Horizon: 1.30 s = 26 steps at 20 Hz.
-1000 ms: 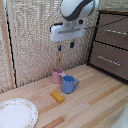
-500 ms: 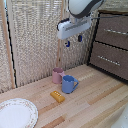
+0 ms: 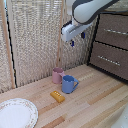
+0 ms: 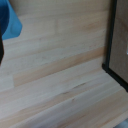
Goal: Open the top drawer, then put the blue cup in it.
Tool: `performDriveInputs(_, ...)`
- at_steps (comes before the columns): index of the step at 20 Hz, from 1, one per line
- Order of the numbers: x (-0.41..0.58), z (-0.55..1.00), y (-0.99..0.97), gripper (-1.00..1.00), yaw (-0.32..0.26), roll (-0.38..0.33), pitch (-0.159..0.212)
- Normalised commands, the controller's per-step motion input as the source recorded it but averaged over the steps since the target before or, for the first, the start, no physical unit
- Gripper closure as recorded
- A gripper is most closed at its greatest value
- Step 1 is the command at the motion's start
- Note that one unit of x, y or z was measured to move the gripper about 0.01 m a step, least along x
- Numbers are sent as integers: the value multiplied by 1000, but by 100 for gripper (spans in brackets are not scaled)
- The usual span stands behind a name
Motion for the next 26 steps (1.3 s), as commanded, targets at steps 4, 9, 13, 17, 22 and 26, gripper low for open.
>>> performDriveInputs(4, 261, -1, -186, -100, 9, -375, -5)
performDriveInputs(9, 297, 0, -92, -100, -46, -375, 37)
performDriveInputs(13, 31, 2, -47, -100, -4, -375, 31)
performDriveInputs(17, -213, 27, -21, -100, 46, -375, 21)
performDriveInputs(22, -314, 34, -98, -100, 91, -370, 1)
performDriveInputs(26, -169, 49, -430, -100, 89, -318, -30)
